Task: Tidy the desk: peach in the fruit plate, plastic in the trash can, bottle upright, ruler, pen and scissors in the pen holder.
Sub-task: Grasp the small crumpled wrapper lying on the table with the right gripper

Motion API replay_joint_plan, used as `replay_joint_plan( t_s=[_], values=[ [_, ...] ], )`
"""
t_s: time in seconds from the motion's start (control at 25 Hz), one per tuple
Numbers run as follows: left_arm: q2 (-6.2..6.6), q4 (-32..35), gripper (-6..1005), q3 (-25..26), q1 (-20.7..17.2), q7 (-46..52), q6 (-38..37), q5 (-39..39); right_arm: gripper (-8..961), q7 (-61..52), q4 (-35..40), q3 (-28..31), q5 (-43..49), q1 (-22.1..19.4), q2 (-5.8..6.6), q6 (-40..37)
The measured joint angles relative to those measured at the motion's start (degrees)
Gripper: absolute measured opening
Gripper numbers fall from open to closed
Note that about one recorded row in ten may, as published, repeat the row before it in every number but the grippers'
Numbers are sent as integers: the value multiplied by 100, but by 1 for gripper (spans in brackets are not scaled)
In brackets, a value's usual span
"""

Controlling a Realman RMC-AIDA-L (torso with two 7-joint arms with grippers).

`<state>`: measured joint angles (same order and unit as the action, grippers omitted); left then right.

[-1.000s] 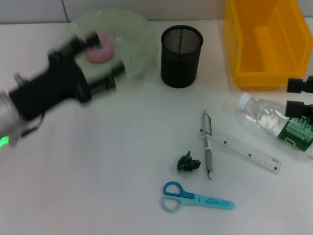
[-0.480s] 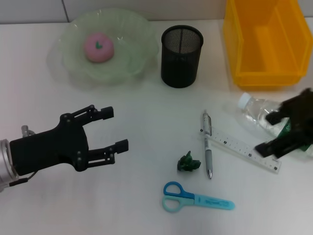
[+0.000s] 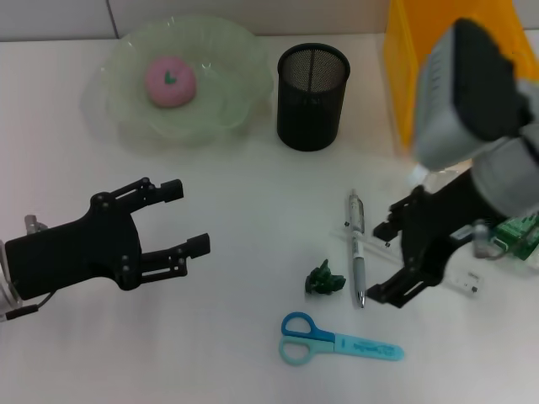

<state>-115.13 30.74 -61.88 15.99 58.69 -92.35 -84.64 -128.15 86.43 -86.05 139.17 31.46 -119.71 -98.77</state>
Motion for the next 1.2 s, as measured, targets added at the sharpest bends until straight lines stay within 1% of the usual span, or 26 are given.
replay_joint_plan(
  t_s=[0.2, 0.4, 0.8, 1.2],
  values=[
    [-3, -8, 859, 0, 12, 12, 15, -4, 720, -169, -386, -662, 5, 40, 0, 872],
    [-10, 23, 859, 0, 6, 86, 19, -8, 715, -431, -904, -1003, -10, 261, 3, 1460],
    [-11, 25, 859, 0, 13, 89, 61, -9, 705, -643, -1330, -1299, -41, 489, 0, 1772],
    [-17, 27, 860, 60, 25, 90, 71, -8, 695, -676, -1422, -1520, -172, 561, 0, 1912]
  ],
)
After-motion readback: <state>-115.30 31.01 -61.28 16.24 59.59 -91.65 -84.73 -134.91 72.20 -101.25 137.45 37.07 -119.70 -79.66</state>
